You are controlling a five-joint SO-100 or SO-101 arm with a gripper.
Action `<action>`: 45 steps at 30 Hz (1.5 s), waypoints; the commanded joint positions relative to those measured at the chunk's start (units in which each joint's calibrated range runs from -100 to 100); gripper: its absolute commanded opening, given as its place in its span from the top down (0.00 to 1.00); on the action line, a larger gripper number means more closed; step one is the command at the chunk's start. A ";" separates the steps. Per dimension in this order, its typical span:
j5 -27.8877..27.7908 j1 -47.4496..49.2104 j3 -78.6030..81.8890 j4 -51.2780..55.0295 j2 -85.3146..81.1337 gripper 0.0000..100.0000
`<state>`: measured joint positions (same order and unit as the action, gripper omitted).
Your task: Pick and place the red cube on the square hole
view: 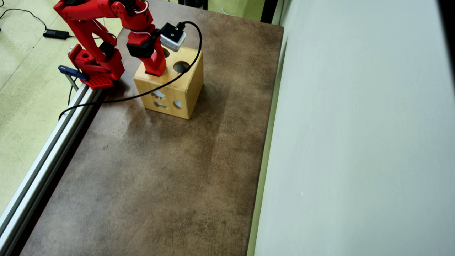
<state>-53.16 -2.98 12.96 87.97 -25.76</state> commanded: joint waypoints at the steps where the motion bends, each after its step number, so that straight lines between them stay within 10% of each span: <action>1: -0.05 0.31 -0.35 -0.04 -1.12 0.98; 45: -0.05 0.01 -0.35 -1.48 -0.27 0.98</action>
<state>-53.16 -3.27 12.96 87.65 -25.76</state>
